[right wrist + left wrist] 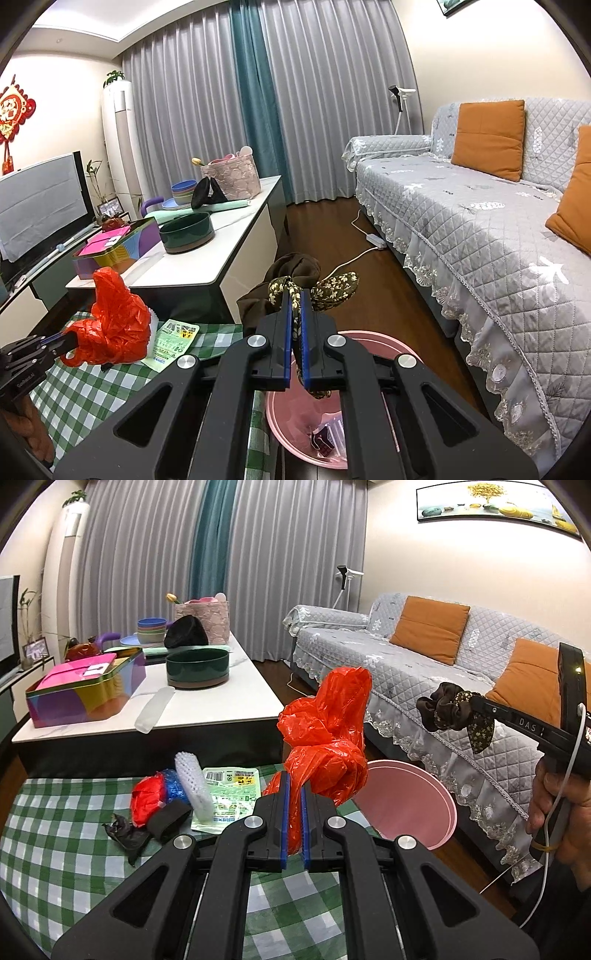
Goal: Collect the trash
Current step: 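Carry the scrunchie and orange bag over the pink bin with both grippers, then open the right gripper and left gripper to drop both items into the bin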
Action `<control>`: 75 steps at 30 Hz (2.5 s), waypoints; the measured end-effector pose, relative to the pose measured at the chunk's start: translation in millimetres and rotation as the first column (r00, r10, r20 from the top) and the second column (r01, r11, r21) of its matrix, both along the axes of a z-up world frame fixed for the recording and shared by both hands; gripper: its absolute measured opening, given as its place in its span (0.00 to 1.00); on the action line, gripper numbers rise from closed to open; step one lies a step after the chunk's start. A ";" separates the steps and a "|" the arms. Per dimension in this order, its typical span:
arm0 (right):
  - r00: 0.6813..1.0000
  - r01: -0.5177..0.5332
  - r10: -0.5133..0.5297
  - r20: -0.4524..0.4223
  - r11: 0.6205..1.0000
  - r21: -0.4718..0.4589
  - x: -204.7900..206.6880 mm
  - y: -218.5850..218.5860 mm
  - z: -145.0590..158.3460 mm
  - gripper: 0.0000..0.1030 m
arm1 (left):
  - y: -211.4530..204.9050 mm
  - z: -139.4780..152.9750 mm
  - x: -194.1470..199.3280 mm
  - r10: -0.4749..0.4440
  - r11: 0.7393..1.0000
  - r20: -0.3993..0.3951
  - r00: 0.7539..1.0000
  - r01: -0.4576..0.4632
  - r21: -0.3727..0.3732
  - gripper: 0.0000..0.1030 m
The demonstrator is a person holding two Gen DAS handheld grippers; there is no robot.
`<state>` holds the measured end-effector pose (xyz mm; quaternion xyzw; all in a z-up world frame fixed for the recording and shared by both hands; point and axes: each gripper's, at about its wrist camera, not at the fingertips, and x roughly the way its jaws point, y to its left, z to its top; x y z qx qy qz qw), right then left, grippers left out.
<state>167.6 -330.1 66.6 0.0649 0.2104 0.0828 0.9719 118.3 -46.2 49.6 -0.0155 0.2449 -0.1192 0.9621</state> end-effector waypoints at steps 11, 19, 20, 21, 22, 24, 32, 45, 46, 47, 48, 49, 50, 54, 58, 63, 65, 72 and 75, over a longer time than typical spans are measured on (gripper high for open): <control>1.000 0.015 -0.015 0.002 1.000 0.005 4.8 -9.1 1.4 0.04 | -11.1 1.0 10.7 -0.021 1.000 0.003 1.000 0.021 -0.005 0.05; 1.000 0.024 -0.024 0.003 1.000 -0.007 5.1 -11.6 1.4 0.04 | -23.9 2.5 20.5 -0.043 0.999 0.005 0.999 0.043 -0.001 0.05; 1.000 0.027 -0.027 0.003 1.000 -0.008 4.7 -11.5 1.4 0.04 | -26.0 2.4 22.0 -0.047 0.999 0.005 0.999 0.047 0.000 0.05; 1.000 0.031 -0.031 0.002 0.999 -0.007 4.5 -12.8 1.1 0.04 | -27.8 2.1 23.7 -0.051 0.999 0.004 0.999 0.051 0.001 0.05; 0.999 0.035 -0.035 0.001 0.999 -0.006 4.5 -14.3 0.8 0.04 | -28.9 1.8 24.5 -0.053 0.999 0.002 0.999 0.053 0.001 0.05; 0.999 0.046 -0.046 -0.003 0.999 -0.003 3.9 -19.2 -0.8 0.04 | -33.6 1.3 27.0 -0.061 0.998 0.001 0.998 0.061 0.002 0.05; 0.997 0.073 -0.073 -0.031 0.997 -0.007 6.0 -33.6 -10.9 0.04 | -54.7 -1.9 38.0 -0.102 0.995 -0.006 0.995 0.102 0.005 0.05; 0.988 0.136 -0.137 -0.065 0.990 -0.027 13.5 -52.0 -23.4 0.04 | -94.0 -12.0 63.9 -0.153 0.988 -0.024 0.988 0.153 0.025 0.05; 0.987 0.142 -0.144 -0.068 0.989 -0.032 14.5 -53.2 -24.6 0.04 | -97.4 -13.3 66.2 -0.155 0.987 -0.028 0.988 0.156 0.025 0.05; 0.987 0.146 -0.148 -0.070 0.989 -0.035 15.3 -54.0 -25.3 0.04 | -101.6 -14.9 69.4 -0.157 0.987 -0.033 0.987 0.158 0.026 0.05; 0.986 0.150 -0.152 -0.072 0.988 -0.039 16.3 -54.6 -26.7 0.04 | -104.2 -16.2 72.0 -0.159 0.987 -0.037 0.987 0.160 0.027 0.05; 0.985 0.152 -0.155 -0.075 0.987 -0.044 17.4 -55.2 -28.0 0.04 | -107.7 -18.1 75.6 -0.161 0.986 -0.044 0.986 0.163 0.027 0.05; 0.984 0.155 -0.158 -0.077 0.987 -0.050 18.3 -55.6 -29.0 0.04 | -109.8 -19.1 78.4 -0.163 0.986 -0.049 0.985 0.164 0.027 0.05; 0.981 0.164 -0.169 -0.096 0.985 -0.062 24.0 -57.1 -34.2 0.04 | -119.7 -23.4 89.4 -0.166 0.985 -0.069 0.984 0.168 0.026 0.05; 0.977 0.175 -0.180 -0.114 0.983 -0.057 28.8 -60.7 -38.9 0.04 | -126.0 -23.8 95.7 -0.171 0.985 -0.079 0.982 0.173 0.019 0.05; 0.970 0.188 -0.193 -0.146 0.981 -0.051 34.9 -64.4 -43.9 0.13 | -128.4 -24.4 102.5 -0.200 0.980 -0.102 0.974 0.199 -0.017 0.14; 0.966 0.201 -0.205 -0.156 0.979 -0.043 35.5 -66.8 -45.2 0.41 | -126.0 -23.9 103.3 -0.200 0.980 -0.105 0.974 0.197 -0.032 0.30; 0.964 0.219 -0.221 -0.151 0.975 -0.030 34.4 -68.1 -43.2 0.52 | -116.5 -20.1 93.9 -0.180 0.984 -0.096 0.979 0.178 -0.030 0.31; 0.966 0.212 -0.215 -0.142 0.977 -0.031 33.4 -64.1 -40.5 0.52 | -110.9 -15.5 86.5 -0.173 0.985 -0.086 0.981 0.171 -0.027 0.31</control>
